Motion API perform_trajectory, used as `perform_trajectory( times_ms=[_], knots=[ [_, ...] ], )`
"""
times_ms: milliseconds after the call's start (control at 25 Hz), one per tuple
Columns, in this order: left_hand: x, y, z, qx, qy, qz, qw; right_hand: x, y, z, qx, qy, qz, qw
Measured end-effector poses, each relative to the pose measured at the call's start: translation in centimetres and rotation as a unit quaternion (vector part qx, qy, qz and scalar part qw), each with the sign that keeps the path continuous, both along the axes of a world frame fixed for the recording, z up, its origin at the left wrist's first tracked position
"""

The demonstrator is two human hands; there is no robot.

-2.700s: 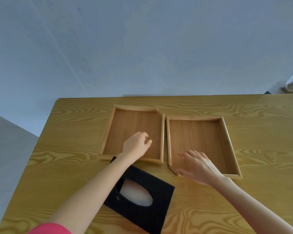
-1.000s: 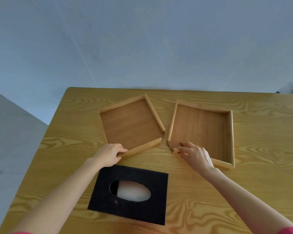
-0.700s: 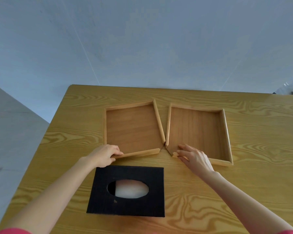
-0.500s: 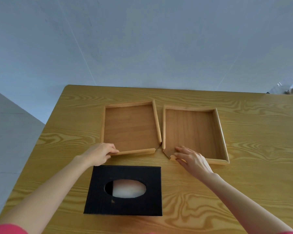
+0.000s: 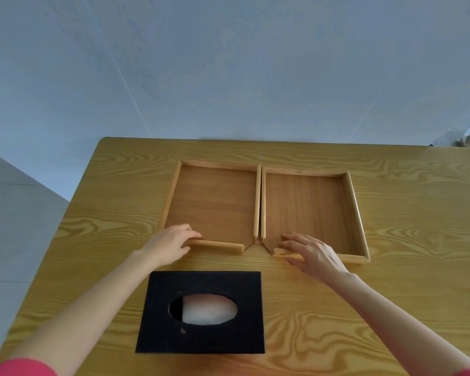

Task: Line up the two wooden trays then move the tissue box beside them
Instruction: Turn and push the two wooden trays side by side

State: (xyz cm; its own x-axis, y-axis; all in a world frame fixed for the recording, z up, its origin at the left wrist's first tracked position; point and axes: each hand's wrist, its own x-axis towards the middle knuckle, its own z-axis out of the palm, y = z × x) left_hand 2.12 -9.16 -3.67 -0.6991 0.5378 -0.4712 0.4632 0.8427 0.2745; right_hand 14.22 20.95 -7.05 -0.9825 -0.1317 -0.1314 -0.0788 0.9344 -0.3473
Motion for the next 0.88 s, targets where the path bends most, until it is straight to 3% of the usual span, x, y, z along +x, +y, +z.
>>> perform_trajectory(
  times_ms=[240,880],
  knots=[
    [0.7,3.3,-1.9,-0.02,-0.022,-0.024,0.999,0.6,1.2,-0.4,0.055,-0.048,-0.067,0.995],
    [-4.1,5.9,-2.6,-0.031,-0.065,-0.001,0.997,-6.2,4.1,-0.4,0.062,-0.124,-0.033,0.99]
  ],
)
